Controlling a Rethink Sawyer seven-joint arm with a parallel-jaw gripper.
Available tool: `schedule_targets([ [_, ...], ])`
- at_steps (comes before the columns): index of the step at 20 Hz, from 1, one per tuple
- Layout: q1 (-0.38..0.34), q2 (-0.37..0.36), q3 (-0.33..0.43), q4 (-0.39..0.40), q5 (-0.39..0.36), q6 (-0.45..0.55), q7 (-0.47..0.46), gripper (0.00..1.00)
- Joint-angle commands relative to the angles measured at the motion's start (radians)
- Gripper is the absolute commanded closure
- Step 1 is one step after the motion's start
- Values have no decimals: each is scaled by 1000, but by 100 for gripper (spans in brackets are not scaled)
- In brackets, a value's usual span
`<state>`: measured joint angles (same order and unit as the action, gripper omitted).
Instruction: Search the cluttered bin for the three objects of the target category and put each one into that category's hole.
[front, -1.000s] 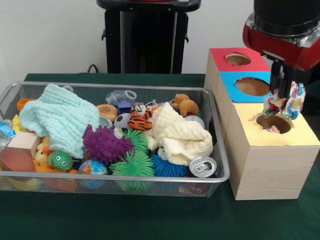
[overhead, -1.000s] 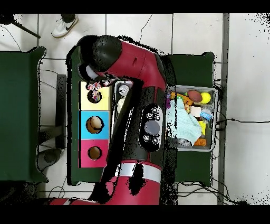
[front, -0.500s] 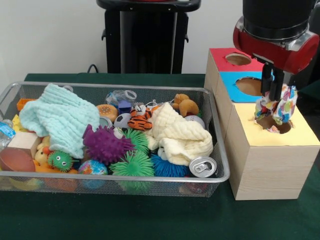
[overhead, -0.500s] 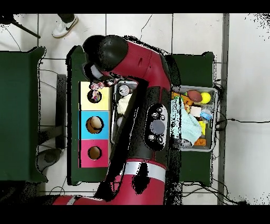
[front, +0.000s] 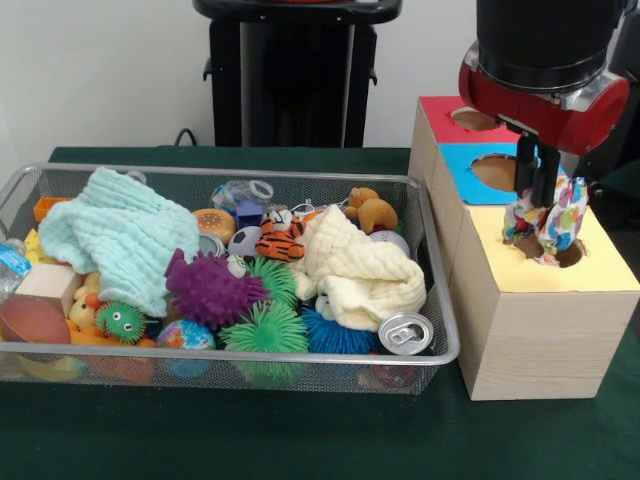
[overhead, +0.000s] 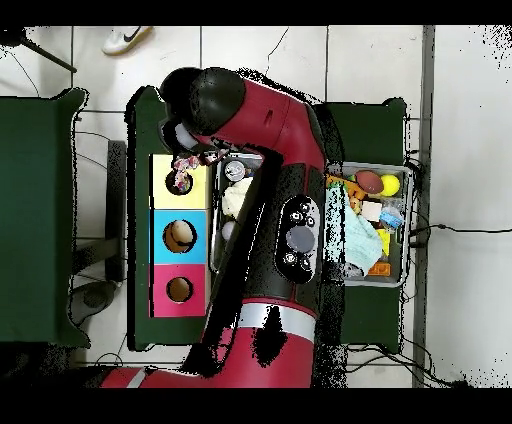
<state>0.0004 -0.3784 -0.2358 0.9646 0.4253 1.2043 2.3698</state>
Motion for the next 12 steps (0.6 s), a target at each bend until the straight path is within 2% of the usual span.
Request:
schedule_targets([
  [1, -1, 37, 44, 134, 33, -92, 260, 100],
  [12, 26, 14, 22, 166, 50, -105, 325, 100],
])
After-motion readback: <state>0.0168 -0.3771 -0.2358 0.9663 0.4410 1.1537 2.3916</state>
